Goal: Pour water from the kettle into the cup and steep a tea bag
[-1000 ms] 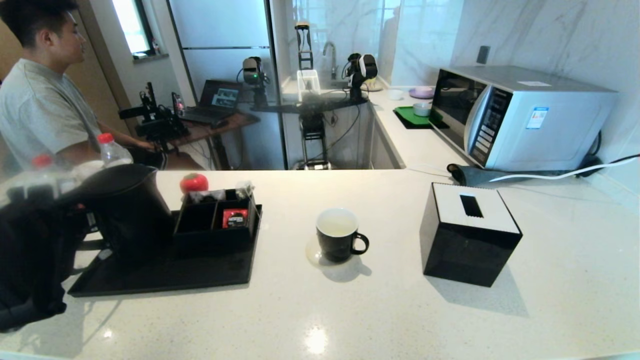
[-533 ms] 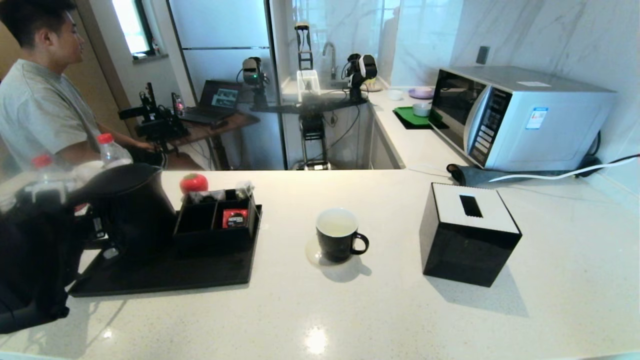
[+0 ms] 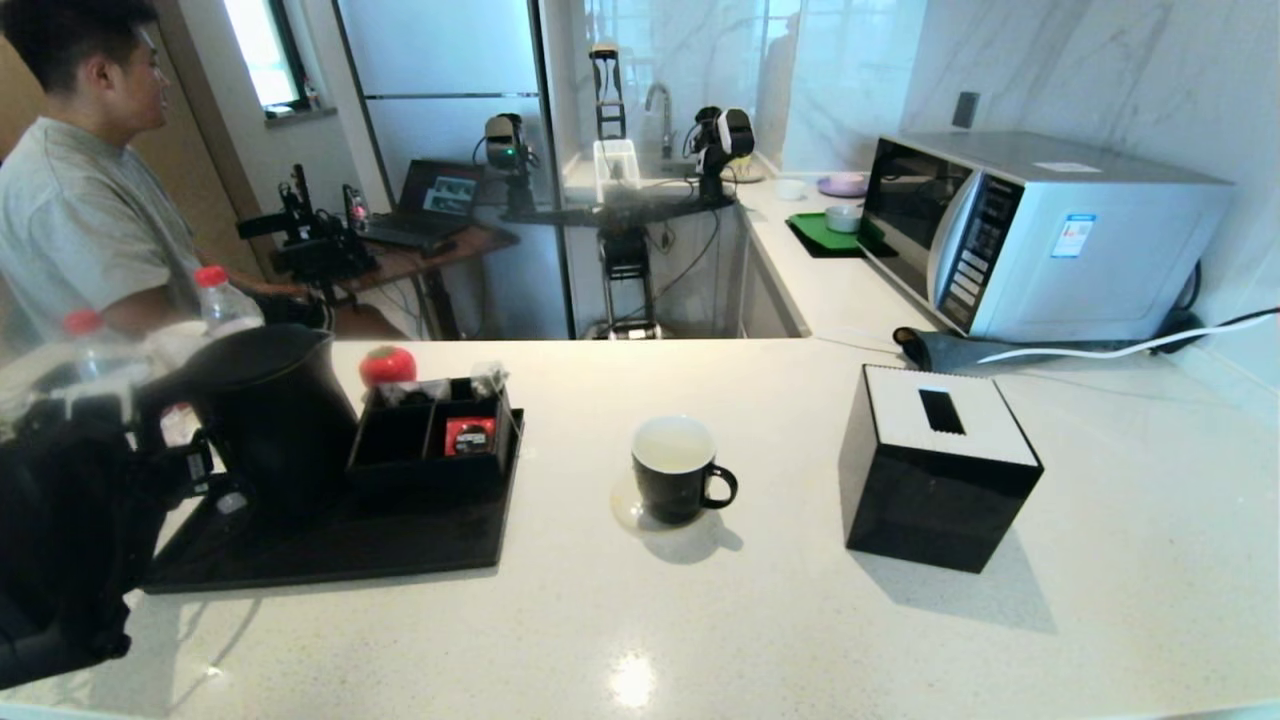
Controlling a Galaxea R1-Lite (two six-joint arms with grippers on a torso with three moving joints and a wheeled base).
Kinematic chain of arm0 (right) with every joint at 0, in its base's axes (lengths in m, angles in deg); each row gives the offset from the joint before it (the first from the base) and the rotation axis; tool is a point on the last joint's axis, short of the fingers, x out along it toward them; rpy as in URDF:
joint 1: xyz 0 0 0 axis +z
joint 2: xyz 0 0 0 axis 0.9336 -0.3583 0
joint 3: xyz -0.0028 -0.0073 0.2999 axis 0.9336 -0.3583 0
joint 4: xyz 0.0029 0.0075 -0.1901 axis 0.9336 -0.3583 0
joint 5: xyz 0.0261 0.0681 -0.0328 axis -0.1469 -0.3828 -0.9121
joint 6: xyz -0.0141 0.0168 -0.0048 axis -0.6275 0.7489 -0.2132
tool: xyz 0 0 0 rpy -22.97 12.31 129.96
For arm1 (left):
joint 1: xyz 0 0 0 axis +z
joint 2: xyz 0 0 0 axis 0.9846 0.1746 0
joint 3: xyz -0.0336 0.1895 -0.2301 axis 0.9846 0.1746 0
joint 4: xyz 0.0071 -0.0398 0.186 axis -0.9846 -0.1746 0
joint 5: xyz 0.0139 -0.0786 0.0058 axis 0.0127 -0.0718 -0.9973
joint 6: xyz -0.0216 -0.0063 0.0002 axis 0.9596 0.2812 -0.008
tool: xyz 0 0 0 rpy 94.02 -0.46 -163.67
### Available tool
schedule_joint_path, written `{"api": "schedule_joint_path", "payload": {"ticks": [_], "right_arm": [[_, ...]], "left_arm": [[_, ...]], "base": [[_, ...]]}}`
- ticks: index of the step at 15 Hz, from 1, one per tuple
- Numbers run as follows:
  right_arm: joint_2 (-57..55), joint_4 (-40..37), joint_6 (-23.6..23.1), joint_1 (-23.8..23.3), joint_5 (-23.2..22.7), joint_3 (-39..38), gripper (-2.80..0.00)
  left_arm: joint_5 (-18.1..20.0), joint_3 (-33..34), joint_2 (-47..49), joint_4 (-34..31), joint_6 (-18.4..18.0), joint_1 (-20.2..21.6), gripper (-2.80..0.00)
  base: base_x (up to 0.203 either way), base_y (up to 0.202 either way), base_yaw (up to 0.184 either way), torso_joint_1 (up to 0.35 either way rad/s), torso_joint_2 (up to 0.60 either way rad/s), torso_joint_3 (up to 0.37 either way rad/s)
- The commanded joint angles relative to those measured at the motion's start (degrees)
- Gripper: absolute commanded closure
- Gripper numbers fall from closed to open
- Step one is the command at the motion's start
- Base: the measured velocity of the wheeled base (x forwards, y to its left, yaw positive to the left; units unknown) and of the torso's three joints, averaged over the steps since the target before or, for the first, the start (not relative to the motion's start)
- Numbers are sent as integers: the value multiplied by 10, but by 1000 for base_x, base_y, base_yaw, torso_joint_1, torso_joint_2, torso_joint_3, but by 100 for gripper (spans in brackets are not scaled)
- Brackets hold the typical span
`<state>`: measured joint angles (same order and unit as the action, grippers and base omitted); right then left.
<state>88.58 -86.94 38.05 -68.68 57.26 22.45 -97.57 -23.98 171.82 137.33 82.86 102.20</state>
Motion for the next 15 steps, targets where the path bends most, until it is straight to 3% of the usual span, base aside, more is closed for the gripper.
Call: {"api": "schedule_joint_path", "payload": {"ticks": [1, 10, 11, 15], "right_arm": [[-1, 0, -1, 0, 0, 0, 0], [-1, 0, -1, 0, 0, 0, 0], [-1, 0, -1, 0, 0, 0, 0], [-1, 0, -1, 0, 0, 0, 0]], "left_arm": [[-1, 25, -24, 28, 0, 3, -280], [8, 148, -145, 28, 16, 11, -280], [9, 162, -163, 28, 17, 11, 0], [20, 234, -235, 28, 17, 2, 0]], "base": [[0, 0, 0, 0, 0, 0], [0, 0, 0, 0, 0, 0], [0, 0, 0, 0, 0, 0], [0, 0, 0, 0, 0, 0]]}}
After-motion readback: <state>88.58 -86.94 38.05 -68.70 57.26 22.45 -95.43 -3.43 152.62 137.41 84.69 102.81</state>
